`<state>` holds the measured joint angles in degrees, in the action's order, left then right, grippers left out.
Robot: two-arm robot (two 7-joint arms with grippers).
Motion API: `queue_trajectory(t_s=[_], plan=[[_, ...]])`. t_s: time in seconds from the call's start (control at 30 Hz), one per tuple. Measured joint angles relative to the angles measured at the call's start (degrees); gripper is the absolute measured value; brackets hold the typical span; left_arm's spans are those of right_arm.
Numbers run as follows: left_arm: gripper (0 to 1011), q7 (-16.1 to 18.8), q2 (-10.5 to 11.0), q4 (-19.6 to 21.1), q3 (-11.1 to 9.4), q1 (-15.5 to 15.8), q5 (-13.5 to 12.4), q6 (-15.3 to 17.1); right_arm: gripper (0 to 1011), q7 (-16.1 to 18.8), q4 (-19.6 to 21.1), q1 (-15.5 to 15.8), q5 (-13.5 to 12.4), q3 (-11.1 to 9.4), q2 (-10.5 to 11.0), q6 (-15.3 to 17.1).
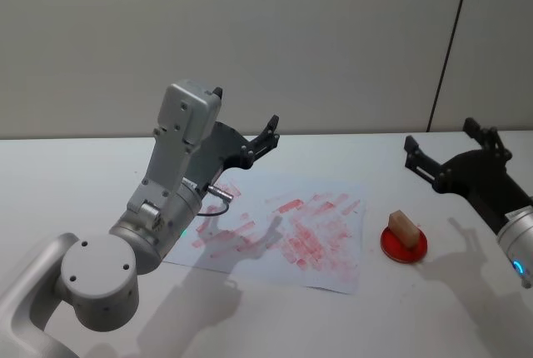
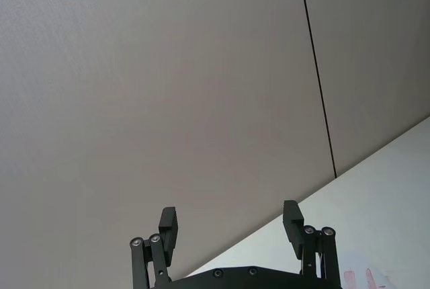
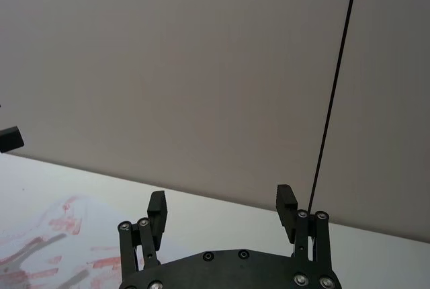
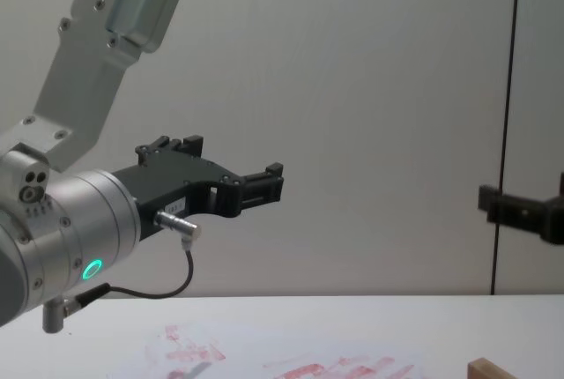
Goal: Use the one hand to pick up the stamp and affix it onto the A4 paper.
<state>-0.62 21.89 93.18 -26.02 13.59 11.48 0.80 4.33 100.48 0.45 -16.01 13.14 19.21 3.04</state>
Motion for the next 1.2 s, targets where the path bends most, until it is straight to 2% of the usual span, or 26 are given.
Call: queue_trajectory(t_s=[0.17, 0.93, 1.2], plan=[[1001, 0.00, 0.00, 0.00, 0.00, 0.00, 0.00, 0.00, 1001, -0.49, 0.66, 0.37, -0.43, -0.19, 0.14, -1.02], [1001, 0.00, 0.00, 0.00, 0.00, 0.00, 0.00, 0.00, 1001, -0.46, 0.75, 0.37, -0.50, -0.21, 0.12, -1.10], [1001, 0.00, 0.00, 0.00, 0.00, 0.00, 0.00, 0.00, 1001, 0.53, 1.28, 0.63, -2.42, -0.94, 0.85, 0.24]])
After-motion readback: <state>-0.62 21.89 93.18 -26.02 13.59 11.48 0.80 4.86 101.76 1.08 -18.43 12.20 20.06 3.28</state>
